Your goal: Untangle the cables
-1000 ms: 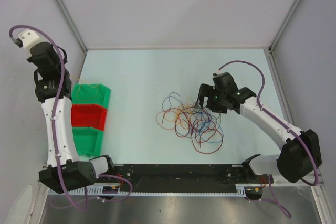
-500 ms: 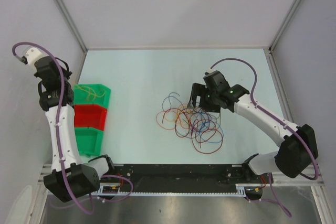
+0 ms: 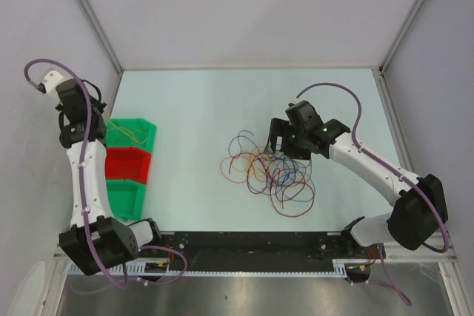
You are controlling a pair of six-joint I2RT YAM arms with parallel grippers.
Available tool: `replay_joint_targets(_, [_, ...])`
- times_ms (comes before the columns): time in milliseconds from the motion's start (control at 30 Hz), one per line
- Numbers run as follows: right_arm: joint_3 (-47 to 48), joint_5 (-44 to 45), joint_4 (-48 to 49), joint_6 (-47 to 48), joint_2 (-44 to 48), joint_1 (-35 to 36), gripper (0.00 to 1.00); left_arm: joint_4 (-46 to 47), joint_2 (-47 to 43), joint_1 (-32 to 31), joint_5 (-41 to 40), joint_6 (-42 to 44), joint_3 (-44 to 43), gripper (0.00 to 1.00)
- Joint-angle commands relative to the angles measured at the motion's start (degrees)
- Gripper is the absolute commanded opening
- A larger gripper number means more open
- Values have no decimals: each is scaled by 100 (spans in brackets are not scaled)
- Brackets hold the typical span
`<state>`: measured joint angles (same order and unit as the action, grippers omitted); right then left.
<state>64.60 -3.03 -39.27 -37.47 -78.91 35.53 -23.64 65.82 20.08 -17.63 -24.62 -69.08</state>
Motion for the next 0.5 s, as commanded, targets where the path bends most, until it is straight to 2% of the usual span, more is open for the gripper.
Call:
replay_joint_targets(0, [220,153,-72,12,8,59,95,-79,211,49,-109,-367,52,0])
replay_joint_targets(233, [220,188,-99,126,-45,77,95,139,440,303,-259,-1061,605,0])
replay_joint_targets(467, [220,171,-81,249,-98,77,95,281,871,717,154,-1317,747,0])
